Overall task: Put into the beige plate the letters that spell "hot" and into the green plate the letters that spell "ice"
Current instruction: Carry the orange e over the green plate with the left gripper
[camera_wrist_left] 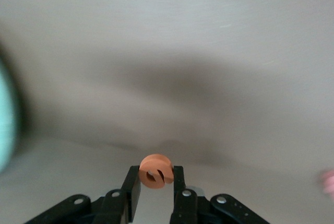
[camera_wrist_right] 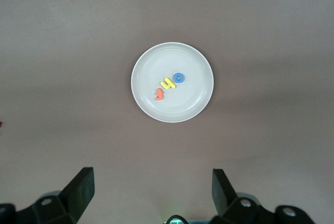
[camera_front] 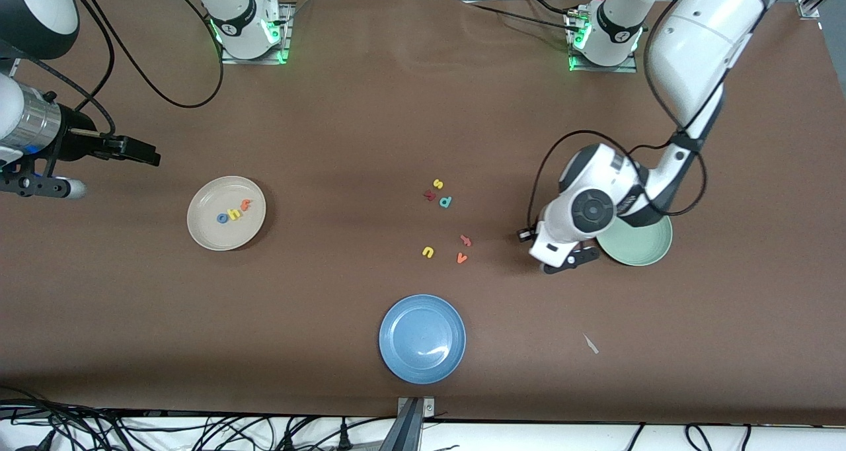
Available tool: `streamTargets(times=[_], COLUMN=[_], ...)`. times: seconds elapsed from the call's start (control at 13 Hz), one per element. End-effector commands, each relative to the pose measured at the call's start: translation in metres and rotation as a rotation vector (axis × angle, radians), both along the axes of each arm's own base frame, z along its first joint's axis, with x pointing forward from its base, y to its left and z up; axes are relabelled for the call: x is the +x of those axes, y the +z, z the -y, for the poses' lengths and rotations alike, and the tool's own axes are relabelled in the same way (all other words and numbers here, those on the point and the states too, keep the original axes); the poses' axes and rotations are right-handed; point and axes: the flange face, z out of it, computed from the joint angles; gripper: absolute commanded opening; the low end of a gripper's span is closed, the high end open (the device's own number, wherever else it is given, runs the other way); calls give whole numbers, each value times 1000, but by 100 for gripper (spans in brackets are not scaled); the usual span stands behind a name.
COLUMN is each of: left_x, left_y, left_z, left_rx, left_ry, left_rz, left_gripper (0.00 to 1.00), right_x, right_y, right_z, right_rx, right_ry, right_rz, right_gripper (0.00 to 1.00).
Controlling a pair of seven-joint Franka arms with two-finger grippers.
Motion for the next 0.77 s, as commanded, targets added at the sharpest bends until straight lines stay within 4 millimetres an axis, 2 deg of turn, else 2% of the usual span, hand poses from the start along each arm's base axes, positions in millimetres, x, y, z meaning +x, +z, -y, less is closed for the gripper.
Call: streamTargets(times=[0.0, 0.15, 0.31, 0.61, 0.69], left_x=[-8, -4, -1, 7, 8], left_y=[11, 1, -14, -51, -54], left_z=[-67, -121, -160, -201, -203], left_rx=[-30, -60, -26, -28, -30], left_ry=[-163, -206, -249, -255, -253], left_rz=[-140, -166, -176, -124, -120], left_gripper=[0, 0, 0, 0, 6], right_x=[3, 3, 2, 3, 3], right_y=[5, 5, 5, 4, 5], right_z=[-5, -5, -5, -4, -4], right_rx=[21, 21, 21, 16, 17], right_ry=[3, 2, 4, 4, 4], right_rz=[10, 8, 7, 8, 12], right_gripper=[100, 100, 100, 100, 100])
